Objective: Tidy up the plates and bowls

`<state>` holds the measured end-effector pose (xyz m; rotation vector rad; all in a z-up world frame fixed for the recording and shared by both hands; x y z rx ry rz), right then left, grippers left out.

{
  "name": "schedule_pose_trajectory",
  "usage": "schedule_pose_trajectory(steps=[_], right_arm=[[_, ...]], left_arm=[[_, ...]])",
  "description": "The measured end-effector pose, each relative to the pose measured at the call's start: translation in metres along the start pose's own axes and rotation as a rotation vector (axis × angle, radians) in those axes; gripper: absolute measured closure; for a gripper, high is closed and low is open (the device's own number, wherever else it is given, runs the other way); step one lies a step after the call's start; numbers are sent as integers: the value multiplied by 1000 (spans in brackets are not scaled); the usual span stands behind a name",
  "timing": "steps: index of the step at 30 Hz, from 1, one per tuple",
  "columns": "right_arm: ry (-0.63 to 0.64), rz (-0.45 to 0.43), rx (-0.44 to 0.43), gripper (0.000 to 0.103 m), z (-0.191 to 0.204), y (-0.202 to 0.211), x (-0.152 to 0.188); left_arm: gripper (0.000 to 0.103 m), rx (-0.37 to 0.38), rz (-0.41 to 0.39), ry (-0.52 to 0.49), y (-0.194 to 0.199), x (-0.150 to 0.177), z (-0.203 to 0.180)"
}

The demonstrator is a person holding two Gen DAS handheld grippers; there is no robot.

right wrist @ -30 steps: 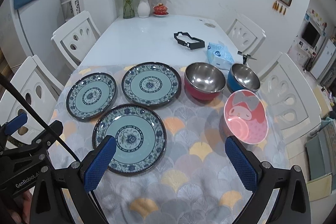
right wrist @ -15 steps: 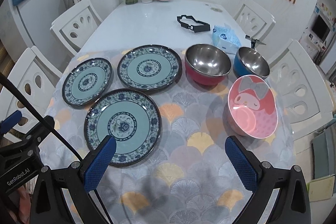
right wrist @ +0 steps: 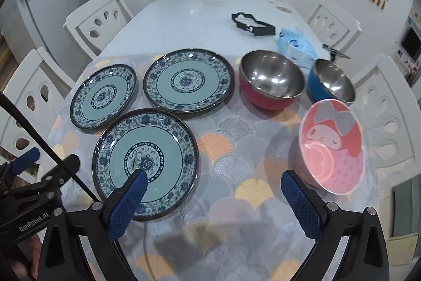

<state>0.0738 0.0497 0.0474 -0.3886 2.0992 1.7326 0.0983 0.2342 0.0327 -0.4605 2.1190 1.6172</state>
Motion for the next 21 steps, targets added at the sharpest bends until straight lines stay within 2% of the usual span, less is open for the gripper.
schedule_pose_trajectory(steps=[3, 7, 16, 21], right_arm=[[26, 18, -11, 10, 7, -15, 0], [64, 31, 2, 10, 14, -31, 0], [100, 62, 1, 10, 22, -56, -2], [106, 80, -10, 16, 26, -70, -3]], left_arm=[[5, 0, 20, 10, -13, 2, 1], [5, -29, 40, 15, -25, 5, 8], [7, -25, 92, 41, -52, 14, 15], [18, -11, 120, 47, -64, 18, 17]])
Point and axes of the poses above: each gripper's, at about its wrist camera, not at the fingertips, and y roughly against the way its jaws point, z to its left, x to its underside, the point moved 7 cm from there along -y, roughly the way its jaws point, and after that the axes turned 11 degrees about x, right-handed, at the moved point
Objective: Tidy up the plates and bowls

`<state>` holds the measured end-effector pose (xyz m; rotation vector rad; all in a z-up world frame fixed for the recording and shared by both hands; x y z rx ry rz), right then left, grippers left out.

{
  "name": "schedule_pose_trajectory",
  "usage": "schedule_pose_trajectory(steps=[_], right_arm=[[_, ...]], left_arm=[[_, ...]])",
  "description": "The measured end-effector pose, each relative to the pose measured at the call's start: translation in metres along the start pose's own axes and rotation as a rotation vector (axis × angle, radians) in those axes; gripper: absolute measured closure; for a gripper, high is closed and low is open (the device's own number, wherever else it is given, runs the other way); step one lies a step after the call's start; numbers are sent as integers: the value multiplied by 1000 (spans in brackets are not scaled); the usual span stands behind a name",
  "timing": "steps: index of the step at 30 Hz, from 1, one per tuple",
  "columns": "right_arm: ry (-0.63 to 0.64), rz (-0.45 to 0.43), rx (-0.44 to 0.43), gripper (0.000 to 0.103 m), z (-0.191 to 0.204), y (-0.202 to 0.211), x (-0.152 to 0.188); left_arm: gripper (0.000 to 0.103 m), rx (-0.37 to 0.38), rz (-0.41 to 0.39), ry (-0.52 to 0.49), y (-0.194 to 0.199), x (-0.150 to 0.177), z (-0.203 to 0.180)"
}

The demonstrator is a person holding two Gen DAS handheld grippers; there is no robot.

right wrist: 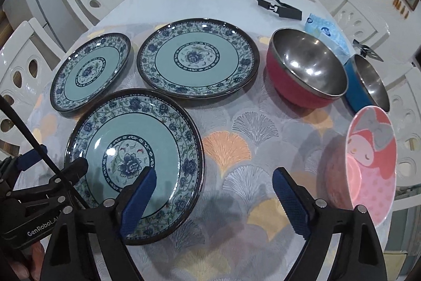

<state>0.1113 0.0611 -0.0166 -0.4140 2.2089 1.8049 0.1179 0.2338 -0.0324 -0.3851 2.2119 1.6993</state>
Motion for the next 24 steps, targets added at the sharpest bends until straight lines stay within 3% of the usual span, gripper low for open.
schedule_pose_trajectory(steps=[13, 15, 19, 21, 24], right_arm=[[-13, 50, -77, 25, 6, -28, -1], [-21, 59, -87, 27, 6, -33, -2], [-38, 82, -138, 42, 7, -39, -1], [-56, 97, -161, 42, 7, -43, 1], [-65, 88, -177, 43, 7, -42, 2]], left_arm=[[29, 72, 16, 45, -13, -3, 5], [33, 79, 12, 49, -14, -4, 7], [44, 89, 8, 45, -14, -7, 9], [54, 105, 7, 40, -13, -9, 8], [59, 121, 10, 24, -15, -10, 5]])
Point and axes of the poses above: each gripper's, at about its wrist camera, not at the fingertips, and y roughly against the way its jaws point, z to its left, x to its underside, the point moved 7 cm from there along -y, roughly the way its jaws point, and after that the axes turned 11 degrees about x, right-handed, at the moved point
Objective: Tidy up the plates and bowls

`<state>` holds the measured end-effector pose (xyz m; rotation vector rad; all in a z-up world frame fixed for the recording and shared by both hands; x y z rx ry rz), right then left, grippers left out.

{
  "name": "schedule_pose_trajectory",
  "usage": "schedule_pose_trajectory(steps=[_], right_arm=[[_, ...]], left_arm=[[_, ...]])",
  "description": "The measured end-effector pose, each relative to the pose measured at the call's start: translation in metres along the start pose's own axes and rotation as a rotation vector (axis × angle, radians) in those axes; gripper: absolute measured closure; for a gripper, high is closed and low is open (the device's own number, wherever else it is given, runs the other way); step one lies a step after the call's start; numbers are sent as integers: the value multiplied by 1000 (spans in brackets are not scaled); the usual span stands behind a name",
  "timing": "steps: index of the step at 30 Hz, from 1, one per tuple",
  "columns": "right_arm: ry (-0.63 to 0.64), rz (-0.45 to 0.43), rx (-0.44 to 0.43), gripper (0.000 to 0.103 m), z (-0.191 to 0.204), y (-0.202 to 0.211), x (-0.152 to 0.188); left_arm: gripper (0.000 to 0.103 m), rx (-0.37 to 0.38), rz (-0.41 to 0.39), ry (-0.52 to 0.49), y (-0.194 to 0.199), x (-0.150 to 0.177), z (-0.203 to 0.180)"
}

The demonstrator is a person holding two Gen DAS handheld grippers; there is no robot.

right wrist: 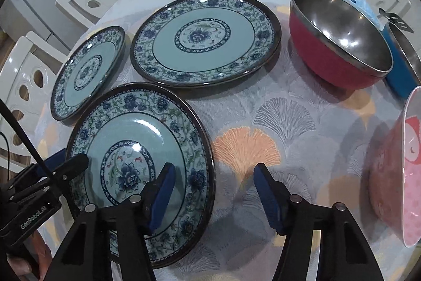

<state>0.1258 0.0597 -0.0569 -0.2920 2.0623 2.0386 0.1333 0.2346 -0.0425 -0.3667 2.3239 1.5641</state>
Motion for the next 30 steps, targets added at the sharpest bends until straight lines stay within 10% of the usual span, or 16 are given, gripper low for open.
schedule_pose_trajectory(steps=[15, 30], right_arm=[[54, 11, -38, 53, 24, 10, 12], [131, -57, -81, 53, 90, 95, 42]], left_arm=[[67, 139, -6, 56, 15, 8, -10], [67, 60, -115, 48, 116, 37, 24]])
Point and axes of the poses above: each gripper's, at about its wrist camera, not at the fingertips, and y roughly against the way its jaws point, z to its left, x to its underside, the point moved 7 cm from there along -y, roughly the way its jaws point, and after that the axes turned 11 degrees about x, right-handed, at the moved point
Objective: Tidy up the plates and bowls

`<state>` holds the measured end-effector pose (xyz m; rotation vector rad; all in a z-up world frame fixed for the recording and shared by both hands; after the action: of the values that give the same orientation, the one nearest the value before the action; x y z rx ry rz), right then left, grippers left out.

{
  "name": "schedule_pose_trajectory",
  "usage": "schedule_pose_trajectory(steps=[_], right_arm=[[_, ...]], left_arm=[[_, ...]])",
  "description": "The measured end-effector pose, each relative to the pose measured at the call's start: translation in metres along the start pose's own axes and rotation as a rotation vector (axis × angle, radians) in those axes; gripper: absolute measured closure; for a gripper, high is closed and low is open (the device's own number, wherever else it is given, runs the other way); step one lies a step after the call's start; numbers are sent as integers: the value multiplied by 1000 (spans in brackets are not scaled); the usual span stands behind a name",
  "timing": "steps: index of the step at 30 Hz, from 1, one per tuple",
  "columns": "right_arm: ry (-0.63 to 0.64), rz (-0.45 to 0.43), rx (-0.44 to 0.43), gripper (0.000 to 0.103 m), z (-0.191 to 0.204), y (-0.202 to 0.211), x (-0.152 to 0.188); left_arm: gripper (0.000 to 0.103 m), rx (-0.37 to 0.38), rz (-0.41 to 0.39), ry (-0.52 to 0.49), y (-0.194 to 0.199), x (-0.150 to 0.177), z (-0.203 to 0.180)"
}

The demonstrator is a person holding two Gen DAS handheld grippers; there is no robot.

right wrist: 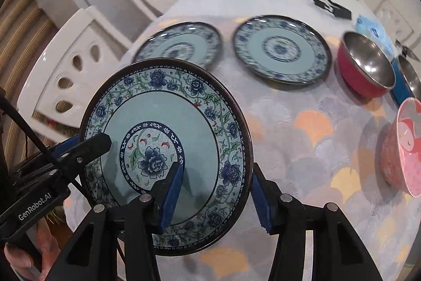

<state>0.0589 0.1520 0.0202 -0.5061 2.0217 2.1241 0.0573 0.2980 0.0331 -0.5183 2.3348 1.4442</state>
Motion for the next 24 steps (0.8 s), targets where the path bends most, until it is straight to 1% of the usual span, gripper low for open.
schedule_pose_trajectory(steps=[5, 9, 15, 19, 24], right_arm=[[44, 19, -10, 53, 29, -7, 10], [69, 40, -7, 52, 42, -14, 17], [83, 66, 5, 52, 48, -22, 26], [85, 116, 9, 52, 50, -35, 35], [78, 146, 13, 52, 49, -43, 42]], left_arm=[[67, -19, 10, 59, 7, 17, 23], [67, -27, 24, 88, 5, 30, 35], [67, -32, 65, 116, -8, 43, 47], [67, -42, 90, 112, -14, 51, 50], [67, -49, 116, 107, -20, 58, 54]])
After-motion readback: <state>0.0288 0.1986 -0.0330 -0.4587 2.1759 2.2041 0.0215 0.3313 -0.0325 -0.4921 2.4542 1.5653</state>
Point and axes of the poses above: each gripper's, at about its wrist camera, not at the fingertips, and y roughly against the way its jaws point, z to its left, x to its underside, the point moved 7 cm from there along -y, roughly the way its jaws point, and after that the axes turned 11 degrees about x, right-handed, at the moved point
